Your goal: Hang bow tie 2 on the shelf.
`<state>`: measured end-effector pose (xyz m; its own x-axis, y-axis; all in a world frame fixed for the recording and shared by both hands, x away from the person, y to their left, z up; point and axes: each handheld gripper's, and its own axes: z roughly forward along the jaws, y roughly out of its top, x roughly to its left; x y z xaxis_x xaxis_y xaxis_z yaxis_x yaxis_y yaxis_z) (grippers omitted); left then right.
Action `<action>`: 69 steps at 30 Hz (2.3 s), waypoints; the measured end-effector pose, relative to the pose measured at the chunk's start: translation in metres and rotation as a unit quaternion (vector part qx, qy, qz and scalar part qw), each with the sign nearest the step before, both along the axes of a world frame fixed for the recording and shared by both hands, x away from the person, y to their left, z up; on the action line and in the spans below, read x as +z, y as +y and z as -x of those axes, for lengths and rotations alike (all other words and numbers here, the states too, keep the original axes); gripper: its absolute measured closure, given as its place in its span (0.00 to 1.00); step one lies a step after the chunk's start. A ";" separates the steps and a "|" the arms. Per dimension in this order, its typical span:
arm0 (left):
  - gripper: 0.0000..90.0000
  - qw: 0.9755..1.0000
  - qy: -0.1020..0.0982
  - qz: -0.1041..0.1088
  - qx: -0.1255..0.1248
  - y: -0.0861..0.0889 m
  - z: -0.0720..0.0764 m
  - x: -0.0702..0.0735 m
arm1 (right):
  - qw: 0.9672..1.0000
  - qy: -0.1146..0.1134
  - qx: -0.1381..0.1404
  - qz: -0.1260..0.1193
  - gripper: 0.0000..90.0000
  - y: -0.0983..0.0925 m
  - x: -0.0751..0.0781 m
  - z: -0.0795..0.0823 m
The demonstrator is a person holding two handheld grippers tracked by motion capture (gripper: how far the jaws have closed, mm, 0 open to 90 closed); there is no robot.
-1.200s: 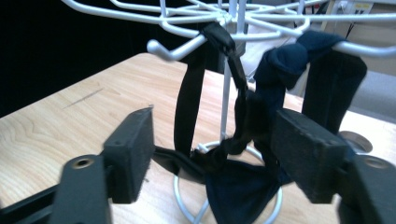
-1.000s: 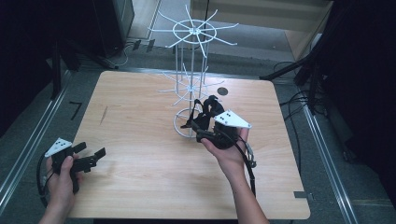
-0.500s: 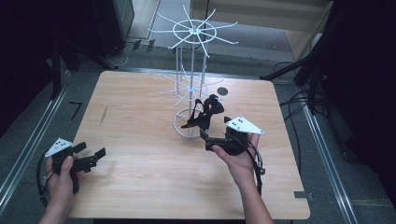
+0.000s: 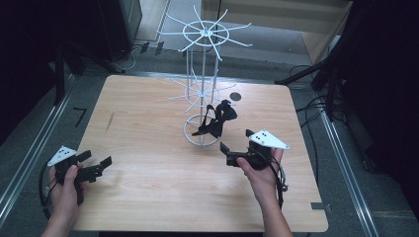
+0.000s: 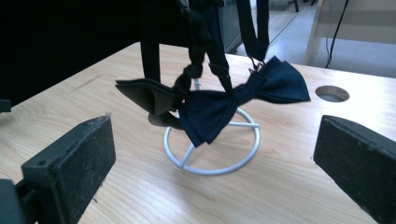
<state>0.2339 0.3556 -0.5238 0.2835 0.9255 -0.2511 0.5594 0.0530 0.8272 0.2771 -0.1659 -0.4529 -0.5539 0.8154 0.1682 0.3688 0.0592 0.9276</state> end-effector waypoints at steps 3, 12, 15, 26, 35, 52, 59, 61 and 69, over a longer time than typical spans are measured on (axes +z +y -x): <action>0.07 1.000 0.000 0.000 0.000 0.000 0.000 0.000 | 1.000 0.000 -0.002 0.000 0.00 -0.003 -0.003 0.001; 0.07 1.000 0.000 0.000 0.000 0.000 0.000 0.000 | 1.000 0.009 -0.013 -0.004 0.00 -0.017 -0.014 0.006; 0.07 1.000 0.000 0.000 0.000 0.000 0.000 0.000 | 1.000 0.013 -0.017 -0.003 0.00 -0.023 -0.019 0.008; 0.07 1.000 -0.001 -0.001 0.001 0.000 0.000 0.000 | 0.999 0.021 -0.036 -0.001 0.00 -0.043 -0.032 0.014; 0.07 1.000 0.000 0.000 0.000 0.000 0.000 0.000 | 0.998 0.027 -0.050 0.009 0.00 -0.059 -0.040 0.019; 0.07 1.000 -0.001 0.000 0.002 0.000 0.000 0.000 | 0.996 0.044 -0.081 0.011 0.00 -0.095 -0.057 0.030; 0.07 1.000 0.000 -0.001 0.002 0.000 0.000 0.000 | 0.995 0.053 -0.089 0.011 0.00 -0.108 -0.064 0.034; 0.07 1.000 0.000 0.000 0.002 0.000 0.000 0.000 | 0.994 0.054 -0.092 0.013 0.00 -0.112 -0.066 0.036; 0.07 1.000 -0.001 0.000 0.003 0.000 0.000 0.000 | 0.992 0.063 -0.112 -0.001 0.00 -0.132 -0.071 0.044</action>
<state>0.2335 0.3556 -0.5238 0.2785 0.9270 -0.2511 0.5581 0.0565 0.8278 0.2327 -0.2981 -0.5242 -0.3344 0.9150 0.2256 0.4853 -0.0380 0.8735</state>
